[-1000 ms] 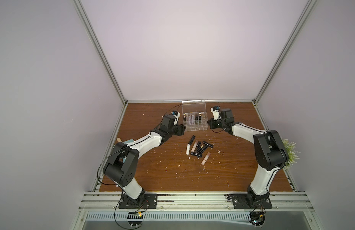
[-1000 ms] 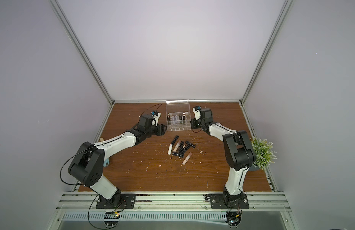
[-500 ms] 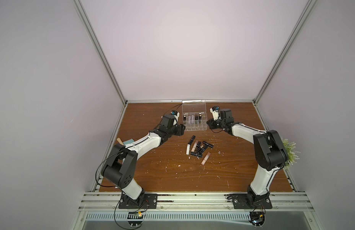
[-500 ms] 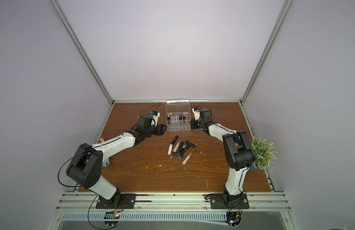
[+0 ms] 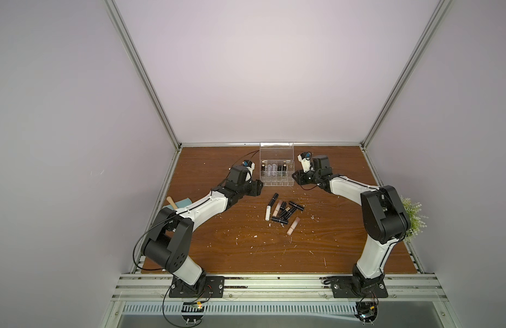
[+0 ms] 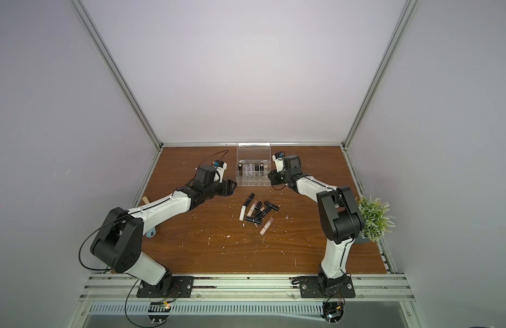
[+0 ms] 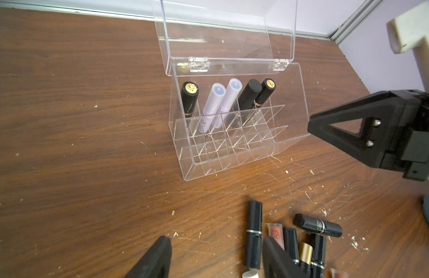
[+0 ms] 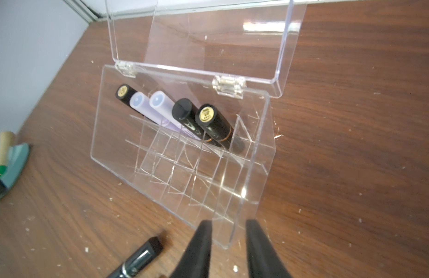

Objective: Arrange the lipsticks in the organizer
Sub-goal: Adjust the storage box at the center of the board, then pick up the lipstick at the center of the board.

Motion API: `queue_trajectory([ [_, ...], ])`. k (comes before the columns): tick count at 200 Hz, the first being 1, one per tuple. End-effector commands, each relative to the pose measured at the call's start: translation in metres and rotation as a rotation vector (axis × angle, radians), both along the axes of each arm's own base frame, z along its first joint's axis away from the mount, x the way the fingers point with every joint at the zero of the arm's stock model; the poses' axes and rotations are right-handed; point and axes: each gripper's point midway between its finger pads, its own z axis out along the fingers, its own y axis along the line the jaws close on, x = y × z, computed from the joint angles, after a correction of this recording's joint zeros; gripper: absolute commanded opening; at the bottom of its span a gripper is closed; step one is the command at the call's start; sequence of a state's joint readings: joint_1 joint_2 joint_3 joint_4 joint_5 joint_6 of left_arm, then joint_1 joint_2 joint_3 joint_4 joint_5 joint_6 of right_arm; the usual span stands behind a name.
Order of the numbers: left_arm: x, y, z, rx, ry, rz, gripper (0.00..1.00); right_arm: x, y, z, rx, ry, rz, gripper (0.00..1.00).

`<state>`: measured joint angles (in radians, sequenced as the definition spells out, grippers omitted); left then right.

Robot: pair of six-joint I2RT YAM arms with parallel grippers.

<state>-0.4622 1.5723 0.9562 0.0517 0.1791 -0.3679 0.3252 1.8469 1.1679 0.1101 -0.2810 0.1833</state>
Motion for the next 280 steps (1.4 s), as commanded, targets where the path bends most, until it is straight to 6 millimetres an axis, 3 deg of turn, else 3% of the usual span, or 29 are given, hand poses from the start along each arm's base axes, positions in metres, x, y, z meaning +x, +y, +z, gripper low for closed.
queue_trajectory([
  [1,-0.012,0.007,-0.009,0.027,0.049,-0.017,0.65,0.001,-0.005,0.055,0.009,-0.131,-0.022,0.44],
  [50,-0.043,0.0,-0.027,0.15,0.125,-0.072,0.61,-0.013,-0.02,0.105,0.022,-0.252,-0.065,0.49],
  [101,-0.072,-0.012,-0.041,0.196,0.174,-0.094,0.6,-0.014,-0.024,0.107,0.034,-0.252,-0.071,0.49],
  [153,-0.05,-0.032,-0.03,0.176,0.103,-0.111,0.61,-0.016,-0.025,0.11,0.043,-0.258,-0.072,0.48],
  [202,-0.027,-0.053,-0.047,0.223,0.096,-0.156,0.6,-0.014,-0.026,0.106,0.045,-0.249,-0.071,0.47],
  [235,-0.022,-0.058,-0.06,0.242,0.114,-0.168,0.6,-0.012,-0.026,0.103,0.041,-0.243,-0.072,0.47],
  [280,-0.017,-0.067,-0.063,0.234,0.122,-0.184,0.6,-0.01,-0.024,0.098,0.041,-0.229,-0.065,0.47],
])
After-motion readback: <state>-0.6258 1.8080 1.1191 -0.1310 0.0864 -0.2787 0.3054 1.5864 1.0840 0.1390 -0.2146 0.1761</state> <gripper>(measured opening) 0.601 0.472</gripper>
